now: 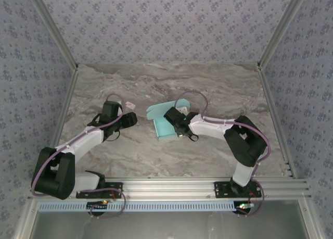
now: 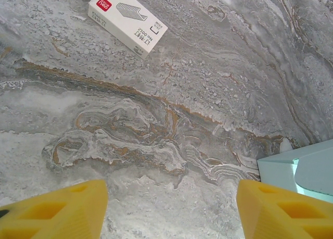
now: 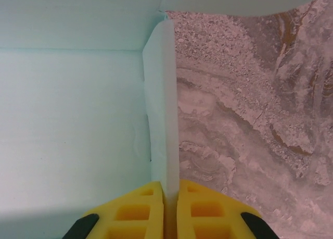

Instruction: Fold the paper box

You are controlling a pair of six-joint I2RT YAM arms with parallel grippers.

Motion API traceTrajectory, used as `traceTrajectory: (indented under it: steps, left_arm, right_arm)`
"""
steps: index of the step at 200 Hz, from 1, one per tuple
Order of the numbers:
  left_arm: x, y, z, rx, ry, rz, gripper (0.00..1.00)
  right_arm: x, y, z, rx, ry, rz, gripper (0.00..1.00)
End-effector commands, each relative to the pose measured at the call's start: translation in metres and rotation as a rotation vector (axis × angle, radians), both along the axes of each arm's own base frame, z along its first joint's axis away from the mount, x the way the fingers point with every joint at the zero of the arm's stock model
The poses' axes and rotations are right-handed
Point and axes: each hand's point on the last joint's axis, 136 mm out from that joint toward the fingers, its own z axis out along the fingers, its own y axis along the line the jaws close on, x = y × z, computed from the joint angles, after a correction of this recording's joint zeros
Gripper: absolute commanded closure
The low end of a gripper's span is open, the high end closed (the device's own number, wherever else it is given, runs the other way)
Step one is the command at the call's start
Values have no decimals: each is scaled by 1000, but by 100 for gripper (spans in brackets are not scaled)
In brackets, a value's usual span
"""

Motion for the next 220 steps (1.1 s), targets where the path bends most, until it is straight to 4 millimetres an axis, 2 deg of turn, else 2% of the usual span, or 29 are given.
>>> traceTrajectory:
  steps: [1, 45, 85, 156, 184, 220]
  left_arm:
    - [3, -1, 7, 6, -21, -11, 34]
    - [5, -2, 9, 0, -23, -13, 34]
    - [4, -2, 8, 5, -20, -14, 34]
    - [7, 2, 6, 29, -19, 4, 33]
    - [17, 11, 5, 56, -22, 50, 30]
    - [45, 22, 1, 74, -3, 110, 27]
  right_arm:
    - [-17, -33, -17, -173, 70, -23, 90]
    - [-10, -23, 7, -100, 20, -16, 80]
    - [-2, -12, 19, -29, -7, -8, 71]
    - [-1, -12, 35, 9, -50, -18, 59]
    - [-4, -5, 54, 79, -94, -1, 52]
    - [-12, 5, 85, 157, -178, 64, 46]
